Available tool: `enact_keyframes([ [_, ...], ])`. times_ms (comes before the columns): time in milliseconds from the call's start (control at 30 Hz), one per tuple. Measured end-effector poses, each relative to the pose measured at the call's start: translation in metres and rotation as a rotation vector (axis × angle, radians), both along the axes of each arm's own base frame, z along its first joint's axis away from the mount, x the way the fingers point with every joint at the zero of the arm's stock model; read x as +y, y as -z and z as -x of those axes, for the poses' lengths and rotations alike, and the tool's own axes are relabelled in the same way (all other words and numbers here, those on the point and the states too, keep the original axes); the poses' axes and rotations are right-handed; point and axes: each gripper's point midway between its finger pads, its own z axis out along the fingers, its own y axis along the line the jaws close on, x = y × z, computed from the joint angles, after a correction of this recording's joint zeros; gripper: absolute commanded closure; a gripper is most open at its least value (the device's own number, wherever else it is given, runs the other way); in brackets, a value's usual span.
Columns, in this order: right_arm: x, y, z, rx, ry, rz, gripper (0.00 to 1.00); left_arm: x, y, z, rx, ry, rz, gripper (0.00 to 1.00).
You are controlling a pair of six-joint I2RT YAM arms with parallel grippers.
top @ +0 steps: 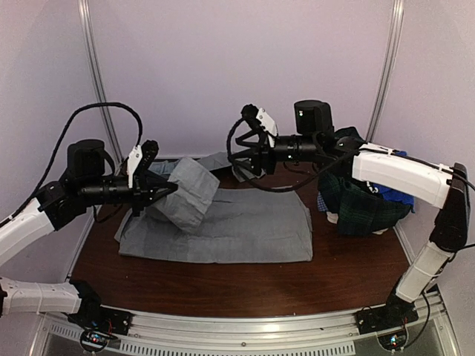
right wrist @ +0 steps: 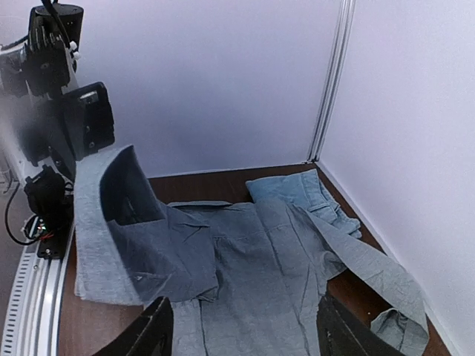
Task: Fold and stack the mixed laundry pile
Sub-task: Fold the flattened shirt at the center of the board.
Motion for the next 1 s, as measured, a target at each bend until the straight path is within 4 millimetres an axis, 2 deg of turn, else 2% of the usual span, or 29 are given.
enact_keyframes([
  [33,-0.005,-0.001,-0.004,0.057,0.009,-0.016,0.28,0.001,0.001,-0.003,-0.026,-0.018,-0.014,1.0],
  [100,-0.006,-0.001,0.001,0.17,-0.017,-0.038,0.25,0.003,0.004,-0.007,-0.071,-0.046,-0.045,1.0],
  [233,0.009,-0.003,0.026,0.344,-0.126,-0.049,0.25,0.003,0.013,-0.009,-0.136,-0.061,-0.104,1.0],
  [400,0.028,-0.006,0.035,0.431,-0.203,-0.027,0.25,-0.003,0.017,-0.004,-0.21,-0.038,-0.156,1.0],
  [533,0.045,0.005,0.042,0.48,-0.249,0.021,0.23,-0.009,0.021,0.0,-0.25,-0.006,-0.187,1.0],
  [667,0.058,0.026,0.053,0.506,-0.296,0.08,0.28,-0.012,0.023,0.003,-0.274,0.017,-0.203,1.0],
  [733,0.062,0.035,0.058,0.521,-0.319,0.101,0.34,-0.013,0.022,0.003,-0.283,0.021,-0.207,1.0],
  [833,0.067,0.045,0.069,0.545,-0.365,0.124,0.5,-0.013,0.022,0.003,-0.291,0.023,-0.209,1.0],
  [933,0.071,0.045,0.079,0.545,-0.407,0.129,0.77,-0.012,0.024,0.003,-0.29,0.022,-0.213,1.0],
  [1000,0.073,0.044,0.084,0.543,-0.429,0.131,0.98,-0.012,0.024,0.002,-0.289,0.018,-0.215,1.0],
])
